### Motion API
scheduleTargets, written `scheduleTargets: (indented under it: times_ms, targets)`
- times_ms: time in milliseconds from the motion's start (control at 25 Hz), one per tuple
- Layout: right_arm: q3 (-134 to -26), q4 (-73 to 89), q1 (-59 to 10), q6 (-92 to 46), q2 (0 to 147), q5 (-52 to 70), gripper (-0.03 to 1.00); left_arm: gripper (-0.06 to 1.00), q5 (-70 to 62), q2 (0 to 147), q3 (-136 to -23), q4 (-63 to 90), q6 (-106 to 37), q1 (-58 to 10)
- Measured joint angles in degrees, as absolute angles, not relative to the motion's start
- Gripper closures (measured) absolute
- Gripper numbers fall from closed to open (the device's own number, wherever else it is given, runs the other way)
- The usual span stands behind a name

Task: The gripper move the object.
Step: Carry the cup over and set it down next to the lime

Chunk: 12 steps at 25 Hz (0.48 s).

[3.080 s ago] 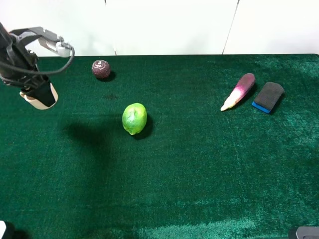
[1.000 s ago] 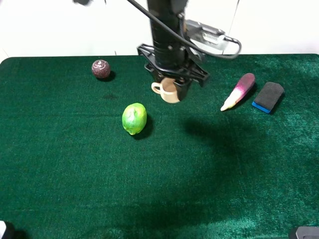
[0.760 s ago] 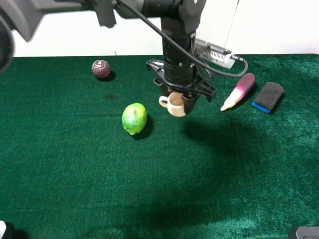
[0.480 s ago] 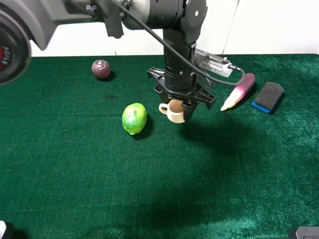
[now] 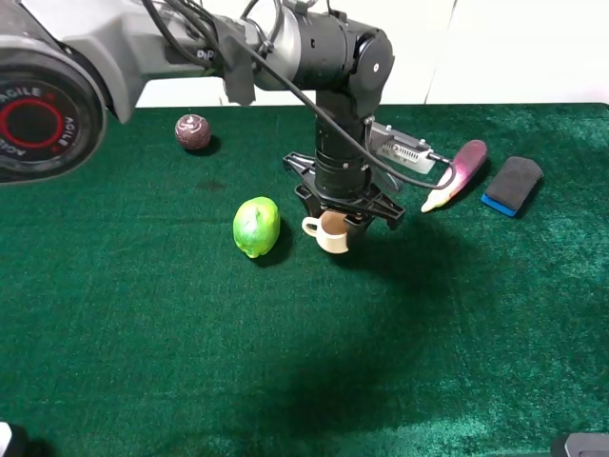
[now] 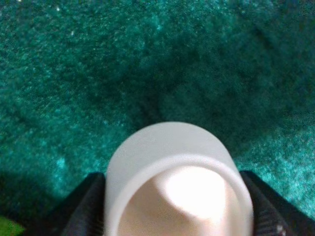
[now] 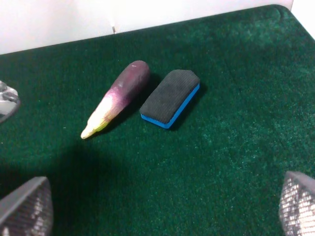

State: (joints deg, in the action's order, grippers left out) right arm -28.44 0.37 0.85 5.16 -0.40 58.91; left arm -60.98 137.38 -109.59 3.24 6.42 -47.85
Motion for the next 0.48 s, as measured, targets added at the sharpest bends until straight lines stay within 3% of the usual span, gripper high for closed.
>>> scheduleTargets:
  times_ms: [480]
  targets:
    - [-28.4, 0.4, 0.8, 5.2, -0.4, 58.9, 0.28, 0.38, -60.1, 138.8, -109.6, 3.1, 6.4, -47.9]
